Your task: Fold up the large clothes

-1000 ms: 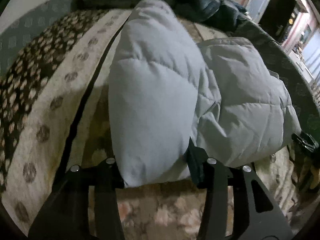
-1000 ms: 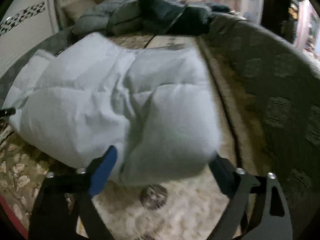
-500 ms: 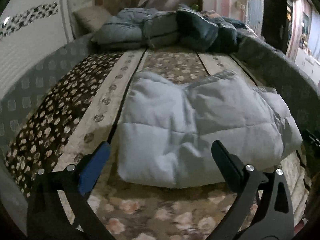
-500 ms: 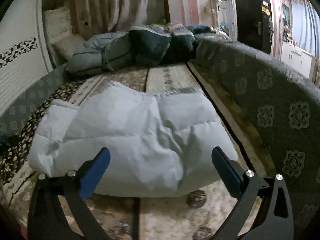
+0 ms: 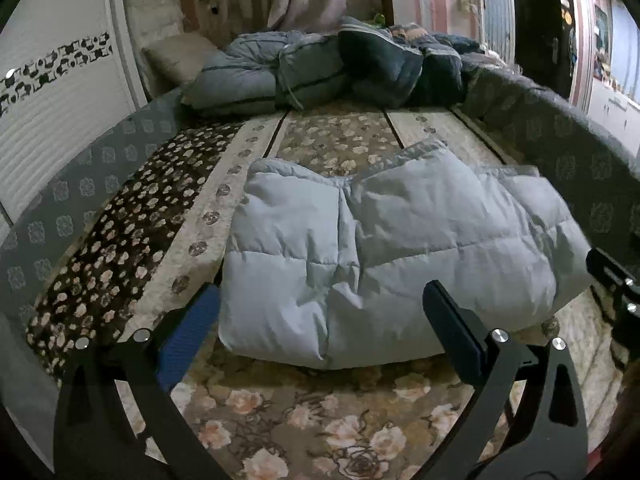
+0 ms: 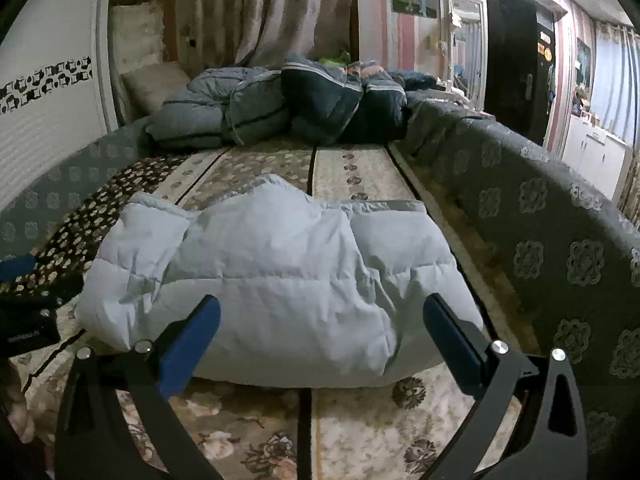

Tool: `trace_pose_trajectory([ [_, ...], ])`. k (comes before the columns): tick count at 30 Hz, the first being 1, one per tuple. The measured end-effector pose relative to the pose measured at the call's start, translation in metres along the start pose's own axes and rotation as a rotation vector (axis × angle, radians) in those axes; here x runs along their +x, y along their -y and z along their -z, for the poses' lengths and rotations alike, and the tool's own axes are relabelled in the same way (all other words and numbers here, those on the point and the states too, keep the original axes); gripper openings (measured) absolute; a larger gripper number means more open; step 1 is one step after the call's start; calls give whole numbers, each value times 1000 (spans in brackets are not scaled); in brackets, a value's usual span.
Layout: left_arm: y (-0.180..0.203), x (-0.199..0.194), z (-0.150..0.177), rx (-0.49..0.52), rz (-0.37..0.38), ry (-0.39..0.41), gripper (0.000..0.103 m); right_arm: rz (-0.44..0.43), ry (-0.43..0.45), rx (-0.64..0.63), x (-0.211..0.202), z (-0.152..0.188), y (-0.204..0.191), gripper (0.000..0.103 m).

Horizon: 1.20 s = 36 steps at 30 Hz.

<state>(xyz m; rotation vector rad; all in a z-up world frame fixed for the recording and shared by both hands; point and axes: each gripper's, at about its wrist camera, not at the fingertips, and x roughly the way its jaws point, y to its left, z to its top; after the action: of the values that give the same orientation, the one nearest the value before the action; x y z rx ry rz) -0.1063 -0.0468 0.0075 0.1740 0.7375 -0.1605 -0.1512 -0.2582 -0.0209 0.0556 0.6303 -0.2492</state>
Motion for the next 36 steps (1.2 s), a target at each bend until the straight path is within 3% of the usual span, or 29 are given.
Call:
trace_pose_trajectory([
  [10, -2, 0, -4, -22, 4, -3, 100, 40, 4, -10, -5, 1, -1, 101],
  [36, 2, -6, -5, -4, 5, 22, 100, 49, 3, -3, -3, 6, -1, 101],
])
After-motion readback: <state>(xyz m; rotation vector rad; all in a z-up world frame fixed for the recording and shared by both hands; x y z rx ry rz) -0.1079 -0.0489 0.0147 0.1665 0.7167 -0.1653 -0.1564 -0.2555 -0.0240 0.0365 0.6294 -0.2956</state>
